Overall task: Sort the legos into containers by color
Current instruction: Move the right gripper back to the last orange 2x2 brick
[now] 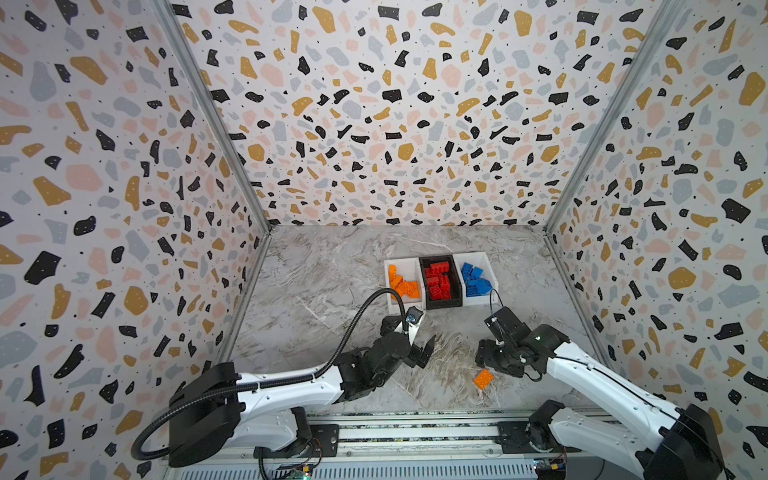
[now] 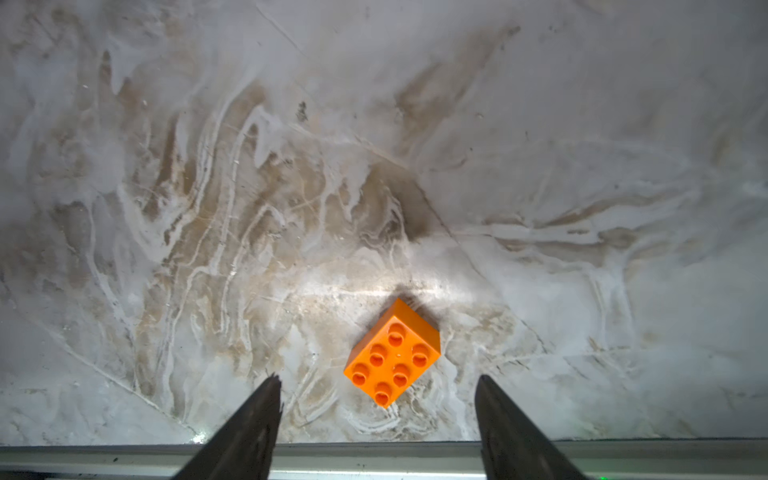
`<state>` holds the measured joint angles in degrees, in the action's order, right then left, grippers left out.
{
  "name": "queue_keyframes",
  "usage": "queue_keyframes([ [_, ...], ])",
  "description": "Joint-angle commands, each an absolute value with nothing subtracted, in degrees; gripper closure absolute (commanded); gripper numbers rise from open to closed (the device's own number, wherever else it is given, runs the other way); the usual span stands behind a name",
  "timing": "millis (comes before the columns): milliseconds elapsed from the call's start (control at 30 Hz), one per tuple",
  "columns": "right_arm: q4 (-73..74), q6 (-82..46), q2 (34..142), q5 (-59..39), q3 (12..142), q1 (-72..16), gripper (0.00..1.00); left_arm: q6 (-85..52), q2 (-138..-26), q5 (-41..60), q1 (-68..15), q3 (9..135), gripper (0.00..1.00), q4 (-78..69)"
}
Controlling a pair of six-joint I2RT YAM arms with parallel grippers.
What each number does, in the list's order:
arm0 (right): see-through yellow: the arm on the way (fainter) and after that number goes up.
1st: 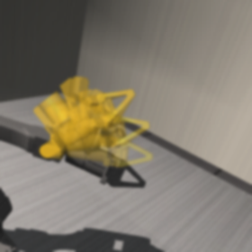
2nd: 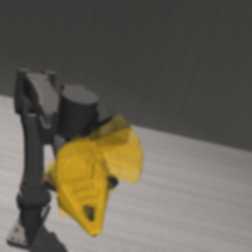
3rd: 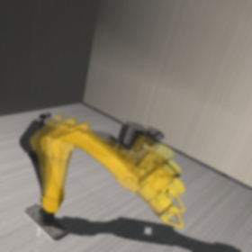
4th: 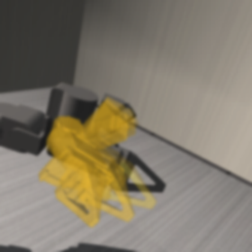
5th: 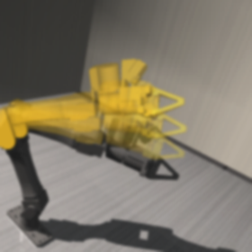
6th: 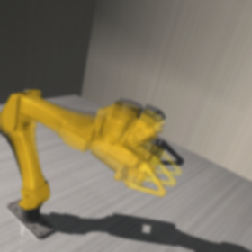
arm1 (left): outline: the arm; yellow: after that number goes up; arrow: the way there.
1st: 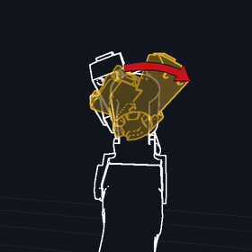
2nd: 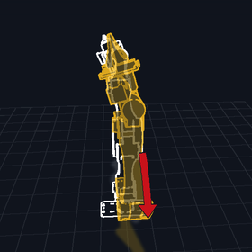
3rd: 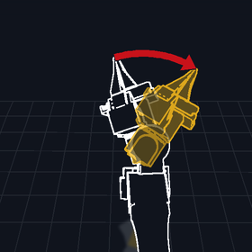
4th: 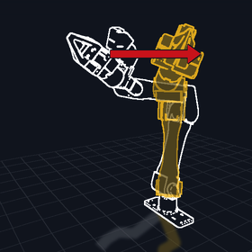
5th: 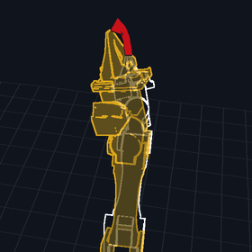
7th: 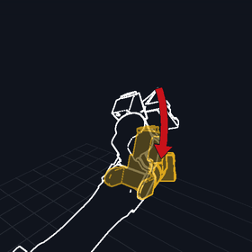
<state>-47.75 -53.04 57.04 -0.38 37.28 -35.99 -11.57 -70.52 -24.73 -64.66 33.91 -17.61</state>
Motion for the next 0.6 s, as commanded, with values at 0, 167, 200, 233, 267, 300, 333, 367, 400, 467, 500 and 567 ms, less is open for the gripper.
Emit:
queue_keyframes([
  [0, -46.48, -59.29, 55.23, -1.57, 34.47, -36.54, 0.26, -10.8, -68.21, -24.69, -64.51, 34.14, 0.0, -19.51],
  [167, -43.81, -61.91, 54.06, -2.79, 30.15, -36.96, 0.28, -11.15, -65.12, -25.91, -64.51, 32.89, 0.0, -17.79],
  [200, -43.1, -62.3, 53.73, -2.94, 29.53, -37.0, 0.28, -12.33, -64.26, -25.84, -64.51, 31.81, 0.0, -18.08],
  [233, -42.45, -62.56, 53.47, -3.14, 29.06, -37.0, 0.29, -13.17, -63.37, -25.62, -64.51, 31.0, 0.0, -18.04],
  [267, -41.61, -62.97, 53.31, -3.23, 28.44, -37.16, 0.29, -14.13, -62.3, -25.4, -64.51, 30.09, 0.0, -17.85],
  [300, -40.74, -63.29, 53.34, -3.33, 27.94, -37.17, 0.3, -15.23, -61.15, -25.33, -64.58, 29.01, 0.0, -17.68],
  [333, -39.93, -63.35, 53.43, -3.44, 27.78, -37.17, 0.3, -15.96, -60.11, -25.33, -64.59, 28.07, 0.0, -17.59],
  [367, -39.24, -63.48, 53.67, -3.4, 27.75, -37.49, 0.3, -16.14, -58.92, -25.38, -64.64, 27.17, 0.0, -17.3],
  [400, -38.98, -63.56, 54.21, -3.11, 27.85, -37.64, 0.3, -16.09, -57.86, -25.92, -64.56, 26.67, 0.0, -16.55],
  [467, -38.22, -63.39, 55.4, -2.91, 27.86, -37.67, 0.3, -15.4, -55.8, -27.46, -64.57, 26.28, 0.0, -14.81],
  [500, -37.72, -63.44, 56.04, -2.99, 27.8, -37.71, 0.3, -14.75, -54.79, -28.14, -64.58, 26.08, 0.0, -13.26],
  [567, -36.14, -63.37, 57.22, -3.32, 27.48, -37.82, 0.31, -14.0, -53.06, -29.17, -64.53, 25.86, 0.0, -11.43],
])
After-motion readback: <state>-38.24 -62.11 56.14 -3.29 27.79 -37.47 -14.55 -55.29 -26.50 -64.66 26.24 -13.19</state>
